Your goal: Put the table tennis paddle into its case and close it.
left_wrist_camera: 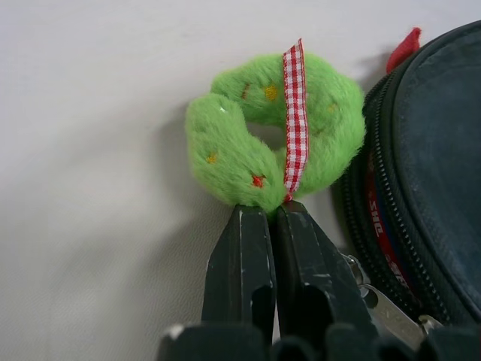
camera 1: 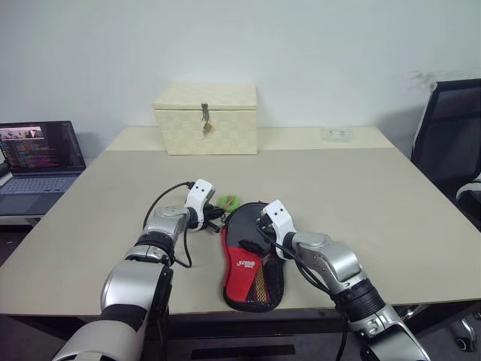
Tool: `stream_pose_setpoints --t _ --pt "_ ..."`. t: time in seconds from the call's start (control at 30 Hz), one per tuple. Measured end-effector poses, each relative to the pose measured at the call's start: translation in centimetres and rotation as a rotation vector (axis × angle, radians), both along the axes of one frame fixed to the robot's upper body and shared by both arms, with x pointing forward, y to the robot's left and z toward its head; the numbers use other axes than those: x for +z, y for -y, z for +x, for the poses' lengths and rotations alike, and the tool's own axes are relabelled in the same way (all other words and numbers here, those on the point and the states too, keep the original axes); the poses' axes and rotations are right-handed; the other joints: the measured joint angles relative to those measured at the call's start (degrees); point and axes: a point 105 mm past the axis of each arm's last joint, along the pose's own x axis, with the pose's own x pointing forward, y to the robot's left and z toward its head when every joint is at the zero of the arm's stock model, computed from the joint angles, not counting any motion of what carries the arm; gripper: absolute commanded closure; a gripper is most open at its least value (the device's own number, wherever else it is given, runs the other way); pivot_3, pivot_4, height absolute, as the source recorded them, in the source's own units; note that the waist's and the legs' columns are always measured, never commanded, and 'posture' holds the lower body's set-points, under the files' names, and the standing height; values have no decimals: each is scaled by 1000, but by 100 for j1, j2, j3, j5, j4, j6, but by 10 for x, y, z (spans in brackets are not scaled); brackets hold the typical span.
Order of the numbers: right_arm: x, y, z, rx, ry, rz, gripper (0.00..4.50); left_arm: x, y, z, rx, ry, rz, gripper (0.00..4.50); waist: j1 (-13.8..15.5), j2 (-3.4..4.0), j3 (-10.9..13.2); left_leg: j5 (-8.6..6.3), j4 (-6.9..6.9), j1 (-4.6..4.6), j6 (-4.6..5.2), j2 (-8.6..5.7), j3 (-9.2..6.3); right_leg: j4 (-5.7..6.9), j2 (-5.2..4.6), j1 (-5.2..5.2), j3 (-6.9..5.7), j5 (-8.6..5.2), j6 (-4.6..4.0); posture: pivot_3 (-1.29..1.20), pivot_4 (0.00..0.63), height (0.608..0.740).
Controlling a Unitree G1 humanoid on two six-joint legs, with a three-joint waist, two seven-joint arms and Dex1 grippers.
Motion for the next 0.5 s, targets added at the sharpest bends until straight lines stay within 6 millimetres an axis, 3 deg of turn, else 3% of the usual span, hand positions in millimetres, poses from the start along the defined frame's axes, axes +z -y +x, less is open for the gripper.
stream_pose_setpoints --t 0.23,0.5 --pt "-3 0 -5 10 11 -12 0 9 5 12 90 79 70 4485 6 -5 -5 2 0 2 -1 -2 -1 3 0 1 -1 -1 2 0 150 740" --pt "-7 -1 -12 23 14 -30 0 21 31 20 87 153 144 4485 16 -6 -6 2 -2 1 -1 -11 -1 1 -1 1 -2 -1 2 0 150 740"
